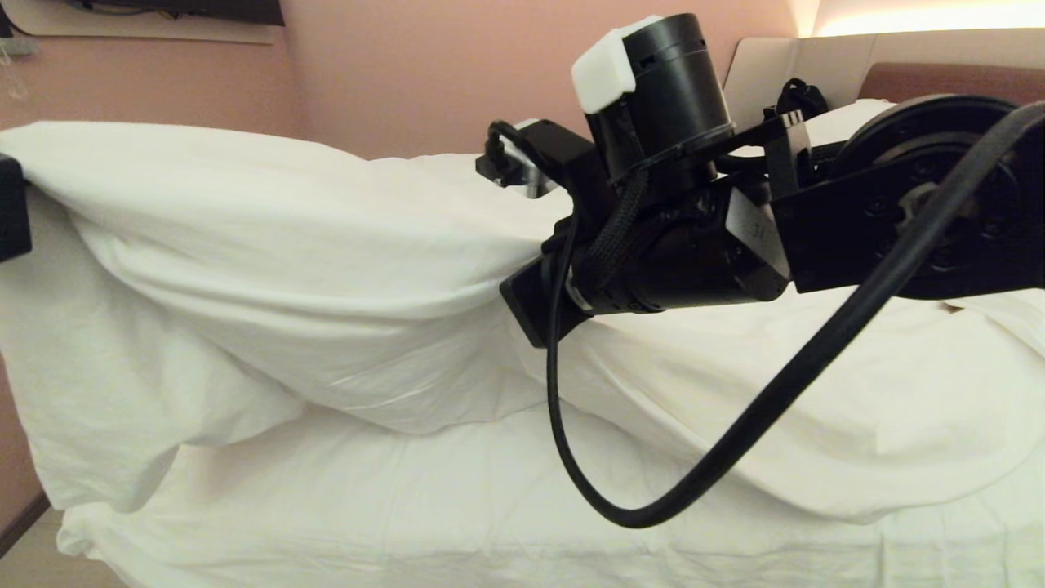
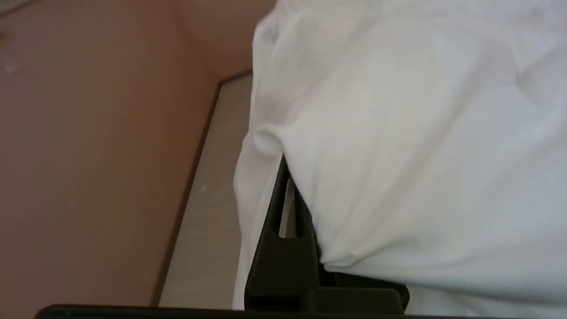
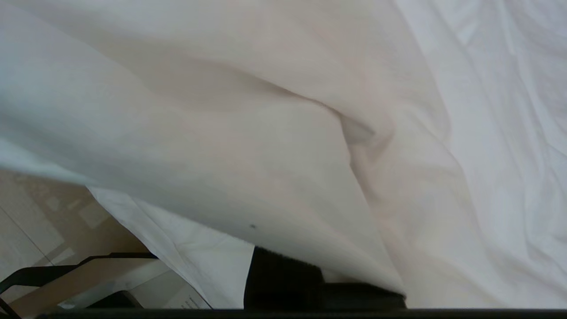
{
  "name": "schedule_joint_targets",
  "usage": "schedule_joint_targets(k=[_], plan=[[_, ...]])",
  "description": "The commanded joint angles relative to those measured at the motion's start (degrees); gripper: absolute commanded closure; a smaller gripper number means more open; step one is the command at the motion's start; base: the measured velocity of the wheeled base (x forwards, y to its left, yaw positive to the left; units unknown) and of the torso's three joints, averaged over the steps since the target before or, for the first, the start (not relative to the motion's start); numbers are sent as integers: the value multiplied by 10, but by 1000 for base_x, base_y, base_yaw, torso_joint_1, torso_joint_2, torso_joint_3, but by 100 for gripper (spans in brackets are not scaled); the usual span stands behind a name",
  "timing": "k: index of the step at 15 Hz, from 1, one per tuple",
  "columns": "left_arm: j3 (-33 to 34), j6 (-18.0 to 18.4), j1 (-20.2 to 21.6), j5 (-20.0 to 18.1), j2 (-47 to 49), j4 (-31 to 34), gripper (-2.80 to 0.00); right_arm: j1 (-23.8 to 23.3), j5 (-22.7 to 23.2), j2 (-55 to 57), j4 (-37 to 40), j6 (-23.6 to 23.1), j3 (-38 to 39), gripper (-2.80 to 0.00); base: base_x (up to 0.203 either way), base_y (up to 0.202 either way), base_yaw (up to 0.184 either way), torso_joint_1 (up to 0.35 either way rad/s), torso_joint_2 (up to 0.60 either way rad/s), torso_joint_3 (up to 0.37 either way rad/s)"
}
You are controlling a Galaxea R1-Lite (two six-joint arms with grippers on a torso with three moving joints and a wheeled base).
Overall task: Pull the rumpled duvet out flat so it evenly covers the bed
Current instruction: Flatten the corners of the folded blanket
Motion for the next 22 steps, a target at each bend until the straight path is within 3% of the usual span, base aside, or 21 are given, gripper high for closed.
schedule_joint_targets(k=[1, 7, 9, 14, 17, 22], plan=[[40, 22, 6, 3, -54, 50, 0, -5, 0, -13, 3, 2, 4, 0, 0, 0, 0, 0, 0, 0], [56, 71, 128, 6, -73, 207, 0, -17, 0, -10, 2, 16, 6, 0, 0, 0, 0, 0, 0, 0], [58, 72, 154, 4, -71, 212, 0, -19, 0, -7, 3, 31, 6, 0, 0, 0, 0, 0, 0, 0], [69, 66, 167, 7, -57, 201, 0, -31, -1, 3, -3, 42, -1, 0, 0, 0, 0, 0, 0, 0], [67, 47, 177, 12, -2, 126, 0, -52, -1, 3, -2, 53, 1, 0, 0, 0, 0, 0, 0, 0], [35, -25, 178, 14, 137, -101, 0, -79, -1, 1, -3, 72, 1, 0, 0, 0, 0, 0, 0, 0]])
